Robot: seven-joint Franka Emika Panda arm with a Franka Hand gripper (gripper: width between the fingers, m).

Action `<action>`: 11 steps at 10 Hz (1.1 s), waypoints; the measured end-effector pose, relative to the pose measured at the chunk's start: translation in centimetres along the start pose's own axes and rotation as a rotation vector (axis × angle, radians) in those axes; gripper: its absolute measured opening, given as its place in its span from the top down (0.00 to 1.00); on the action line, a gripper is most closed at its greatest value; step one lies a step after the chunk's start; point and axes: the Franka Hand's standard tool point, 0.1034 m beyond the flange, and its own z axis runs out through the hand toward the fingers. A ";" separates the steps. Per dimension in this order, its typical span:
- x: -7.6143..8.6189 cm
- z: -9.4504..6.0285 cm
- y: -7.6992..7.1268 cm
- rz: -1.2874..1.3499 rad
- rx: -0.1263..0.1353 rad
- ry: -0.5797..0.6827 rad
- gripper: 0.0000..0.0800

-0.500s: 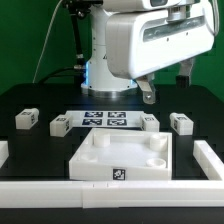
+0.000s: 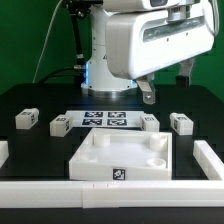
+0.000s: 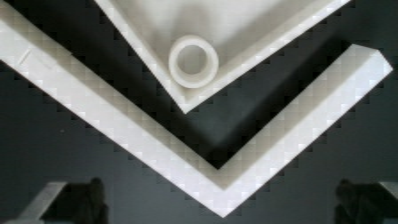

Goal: Assemble one leg

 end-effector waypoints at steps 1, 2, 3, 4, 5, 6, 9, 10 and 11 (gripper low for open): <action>0.0 0.1 0.0 -0.010 -0.012 0.009 0.19; -0.7 1.0 -0.8 -0.041 -0.038 0.030 0.19; -2.0 2.1 -2.1 -0.082 -0.050 0.030 0.19; -3.1 3.1 -2.8 -0.149 -0.061 0.029 0.19; -4.2 4.2 -3.2 -0.214 -0.065 0.023 0.19; -5.3 5.0 -3.3 -0.289 -0.061 0.003 0.19; -6.4 5.6 -2.8 -0.385 -0.056 -0.021 0.19; -6.4 5.6 -2.8 -0.385 -0.056 -0.021 0.19; -6.4 5.6 -2.8 -0.385 -0.056 -0.021 0.19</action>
Offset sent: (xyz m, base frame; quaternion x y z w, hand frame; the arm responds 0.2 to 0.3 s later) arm -0.0572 0.0021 -0.0324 -0.0406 0.0316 -0.1589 0.9859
